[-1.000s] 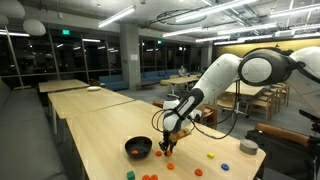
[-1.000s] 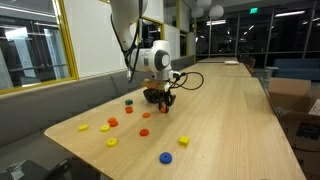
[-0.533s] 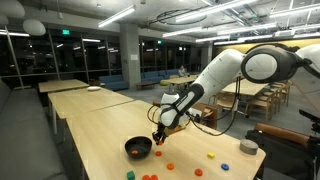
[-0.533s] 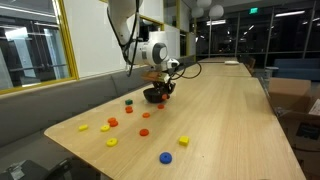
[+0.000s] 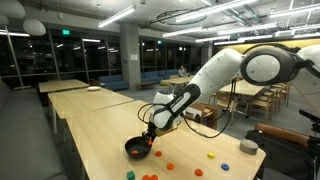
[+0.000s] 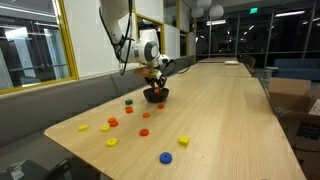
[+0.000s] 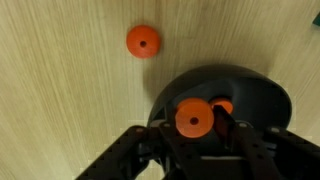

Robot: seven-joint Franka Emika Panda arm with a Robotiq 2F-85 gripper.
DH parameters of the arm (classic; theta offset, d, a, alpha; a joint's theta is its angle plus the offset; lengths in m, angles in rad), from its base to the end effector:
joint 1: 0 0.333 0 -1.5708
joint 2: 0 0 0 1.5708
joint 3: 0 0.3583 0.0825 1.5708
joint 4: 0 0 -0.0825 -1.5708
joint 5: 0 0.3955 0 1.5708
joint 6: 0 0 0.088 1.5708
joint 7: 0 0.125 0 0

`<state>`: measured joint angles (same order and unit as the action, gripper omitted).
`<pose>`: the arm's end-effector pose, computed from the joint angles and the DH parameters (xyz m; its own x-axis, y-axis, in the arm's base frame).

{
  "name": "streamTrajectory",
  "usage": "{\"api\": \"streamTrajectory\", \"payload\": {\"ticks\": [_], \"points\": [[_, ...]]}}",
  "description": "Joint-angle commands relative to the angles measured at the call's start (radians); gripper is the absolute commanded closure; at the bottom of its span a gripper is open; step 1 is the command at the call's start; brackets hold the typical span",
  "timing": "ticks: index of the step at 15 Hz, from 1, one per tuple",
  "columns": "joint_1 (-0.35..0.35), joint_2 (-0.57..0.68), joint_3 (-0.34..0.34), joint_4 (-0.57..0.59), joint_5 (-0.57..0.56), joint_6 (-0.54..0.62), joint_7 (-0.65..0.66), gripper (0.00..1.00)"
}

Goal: Pick up some of the orange objects from the table and put them in the bowl

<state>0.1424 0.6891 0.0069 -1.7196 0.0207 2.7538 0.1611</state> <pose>0.7345 0.1090 0.2305 0.9428 -0.0424 0.3308 -0.0195 -0.9972 -0.0722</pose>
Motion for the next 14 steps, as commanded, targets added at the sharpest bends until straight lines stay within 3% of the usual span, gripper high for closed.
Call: {"api": "streamTrajectory", "payload": {"ticks": [1,3,4,5,9,14], "points": [[0.008,0.04,0.013,0.081,-0.014,-0.005,-0.031,0.75],[0.012,0.059,0.016,0.114,-0.019,-0.019,-0.044,0.75],[0.011,0.069,0.019,0.13,-0.017,-0.029,-0.05,0.33],[0.011,0.076,0.018,0.141,-0.018,-0.036,-0.052,0.32],[0.015,0.078,-0.002,0.153,-0.026,-0.06,-0.047,0.02],[0.035,0.008,-0.048,0.058,-0.063,-0.056,-0.022,0.0]]}}
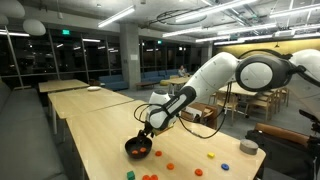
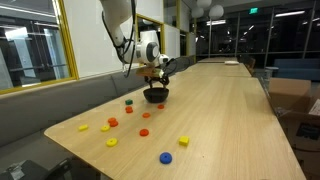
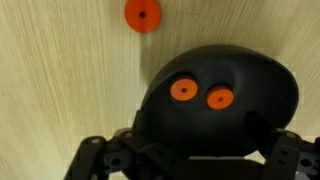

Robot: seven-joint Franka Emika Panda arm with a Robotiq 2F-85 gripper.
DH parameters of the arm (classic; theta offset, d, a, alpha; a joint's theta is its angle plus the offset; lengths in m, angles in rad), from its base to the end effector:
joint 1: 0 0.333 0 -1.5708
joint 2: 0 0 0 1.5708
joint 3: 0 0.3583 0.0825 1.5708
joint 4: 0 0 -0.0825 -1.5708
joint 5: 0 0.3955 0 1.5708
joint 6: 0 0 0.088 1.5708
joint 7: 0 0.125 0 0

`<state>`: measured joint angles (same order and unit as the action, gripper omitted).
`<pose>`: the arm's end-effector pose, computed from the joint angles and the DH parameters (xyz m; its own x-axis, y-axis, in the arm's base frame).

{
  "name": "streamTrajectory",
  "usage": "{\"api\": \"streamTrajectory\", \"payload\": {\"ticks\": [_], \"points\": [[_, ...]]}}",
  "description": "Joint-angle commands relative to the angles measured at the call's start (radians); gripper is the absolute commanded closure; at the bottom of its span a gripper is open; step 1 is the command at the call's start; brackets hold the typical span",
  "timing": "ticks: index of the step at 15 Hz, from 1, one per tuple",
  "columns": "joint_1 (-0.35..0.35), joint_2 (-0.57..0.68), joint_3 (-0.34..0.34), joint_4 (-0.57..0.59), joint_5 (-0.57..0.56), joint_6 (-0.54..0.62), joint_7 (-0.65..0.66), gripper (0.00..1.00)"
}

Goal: Pick up some of the orange objects from the table and put them in the bowl

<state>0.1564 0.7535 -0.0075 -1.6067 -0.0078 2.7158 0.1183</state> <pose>0.7597 0.1152 0.2287 0.9373 0.0321 0.3469 0.0455 -0.9985 -0.0305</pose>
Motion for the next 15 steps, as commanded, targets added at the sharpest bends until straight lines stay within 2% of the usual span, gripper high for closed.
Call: {"api": "streamTrajectory", "payload": {"ticks": [1,3,9,15], "points": [[0.025,-0.068,-0.043,-0.075,-0.046,-0.02,0.025,0.0],[0.029,-0.091,-0.053,-0.113,-0.062,-0.046,0.023,0.0],[0.004,-0.139,-0.019,-0.195,-0.056,-0.123,-0.012,0.0],[-0.006,-0.115,-0.009,-0.195,-0.064,-0.13,-0.045,0.0]]}}
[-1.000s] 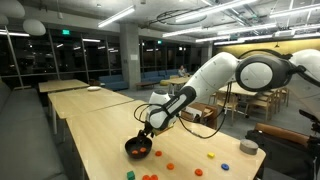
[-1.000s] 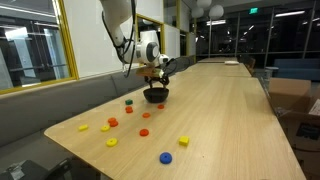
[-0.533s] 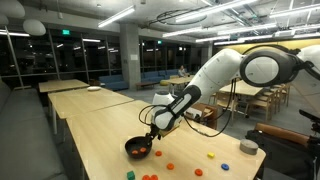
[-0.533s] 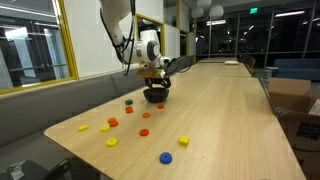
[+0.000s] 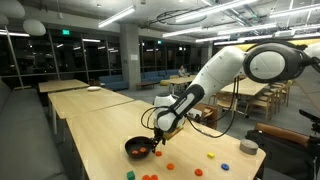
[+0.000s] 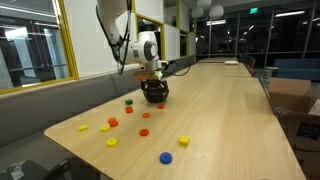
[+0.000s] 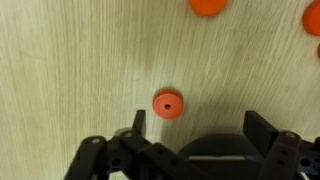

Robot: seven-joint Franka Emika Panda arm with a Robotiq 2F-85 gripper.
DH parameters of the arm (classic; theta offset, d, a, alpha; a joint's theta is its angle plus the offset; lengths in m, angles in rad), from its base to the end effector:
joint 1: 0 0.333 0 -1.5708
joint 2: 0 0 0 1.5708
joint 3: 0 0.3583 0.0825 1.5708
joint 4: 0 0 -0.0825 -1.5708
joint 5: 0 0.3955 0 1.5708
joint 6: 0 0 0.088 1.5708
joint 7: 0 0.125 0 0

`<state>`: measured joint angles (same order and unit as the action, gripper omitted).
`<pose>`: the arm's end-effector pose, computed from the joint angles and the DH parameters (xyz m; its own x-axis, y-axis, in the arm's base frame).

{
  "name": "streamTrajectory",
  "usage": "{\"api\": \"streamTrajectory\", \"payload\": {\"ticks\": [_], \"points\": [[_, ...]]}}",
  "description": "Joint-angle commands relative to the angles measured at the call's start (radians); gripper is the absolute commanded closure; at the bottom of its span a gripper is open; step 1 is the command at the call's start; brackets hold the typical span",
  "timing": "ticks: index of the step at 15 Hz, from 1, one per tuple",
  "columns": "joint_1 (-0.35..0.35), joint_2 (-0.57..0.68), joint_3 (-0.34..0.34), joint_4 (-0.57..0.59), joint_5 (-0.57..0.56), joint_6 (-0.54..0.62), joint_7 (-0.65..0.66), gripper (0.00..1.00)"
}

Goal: Pick up some of the orange objects from the table and put them in the bowl

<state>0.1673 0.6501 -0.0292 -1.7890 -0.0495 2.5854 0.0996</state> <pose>0.6993 0.0997 0.2090 0.9850 0.0874 0.1488 0.0831 -0.9959 0.0350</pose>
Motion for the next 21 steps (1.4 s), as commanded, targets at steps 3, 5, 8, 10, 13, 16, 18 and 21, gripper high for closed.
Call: {"api": "streamTrajectory", "payload": {"ticks": [3,5,8,10,13,16,18,21], "points": [[-0.02,0.012,0.007,0.006,-0.033,0.0,-0.044,0.0],[-0.022,0.026,0.005,0.017,-0.041,-0.003,-0.053,0.0],[-0.032,0.045,0.012,0.031,-0.039,-0.005,-0.067,0.0],[-0.034,0.06,0.014,0.041,-0.038,-0.011,-0.075,0.0],[-0.037,0.081,0.016,0.065,-0.037,-0.02,-0.086,0.0],[-0.041,0.103,0.019,0.092,-0.035,-0.031,-0.098,0.0],[-0.045,0.117,0.023,0.112,-0.032,-0.037,-0.107,0.0],[-0.053,0.135,0.029,0.137,-0.028,-0.043,-0.119,0.0]]}}
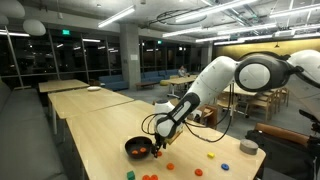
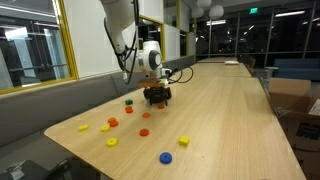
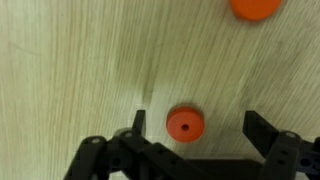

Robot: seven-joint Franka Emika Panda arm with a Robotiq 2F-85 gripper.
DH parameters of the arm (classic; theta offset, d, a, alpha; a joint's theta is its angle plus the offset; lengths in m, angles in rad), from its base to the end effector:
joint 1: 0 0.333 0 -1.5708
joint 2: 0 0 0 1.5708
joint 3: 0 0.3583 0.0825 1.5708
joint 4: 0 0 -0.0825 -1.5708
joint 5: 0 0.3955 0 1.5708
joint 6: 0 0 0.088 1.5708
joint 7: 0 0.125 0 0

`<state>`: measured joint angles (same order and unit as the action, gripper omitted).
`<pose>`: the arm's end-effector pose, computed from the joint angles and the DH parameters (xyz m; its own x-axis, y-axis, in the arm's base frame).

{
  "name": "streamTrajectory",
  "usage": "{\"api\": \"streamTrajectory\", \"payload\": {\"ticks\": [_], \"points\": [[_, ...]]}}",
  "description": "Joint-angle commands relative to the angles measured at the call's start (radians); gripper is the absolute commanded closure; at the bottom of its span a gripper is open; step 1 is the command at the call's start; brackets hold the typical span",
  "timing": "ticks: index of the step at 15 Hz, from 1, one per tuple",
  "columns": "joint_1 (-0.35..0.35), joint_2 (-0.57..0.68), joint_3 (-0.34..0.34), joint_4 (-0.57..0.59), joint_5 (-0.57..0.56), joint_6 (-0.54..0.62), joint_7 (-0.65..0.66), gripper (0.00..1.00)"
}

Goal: Pick up some of the orange objects from the table and put them in the bowl

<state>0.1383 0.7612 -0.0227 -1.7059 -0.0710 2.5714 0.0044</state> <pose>0.7138 0.0852 0.1631 0.9788 0.1772 0.1022 0.1718 -0.9833 0.0595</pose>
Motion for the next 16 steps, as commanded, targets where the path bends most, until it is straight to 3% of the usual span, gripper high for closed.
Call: {"api": "streamTrajectory", "payload": {"ticks": [1,12,13,14,16], "points": [[-0.028,0.03,0.024,0.063,-0.006,-0.034,-0.029,0.0],[-0.061,0.065,0.045,0.117,0.004,-0.074,-0.061,0.0],[-0.063,0.066,0.047,0.118,0.004,-0.074,-0.064,0.25],[-0.063,0.066,0.047,0.119,0.003,-0.075,-0.065,0.28],[-0.064,0.067,0.047,0.121,0.001,-0.076,-0.066,0.44]]}}
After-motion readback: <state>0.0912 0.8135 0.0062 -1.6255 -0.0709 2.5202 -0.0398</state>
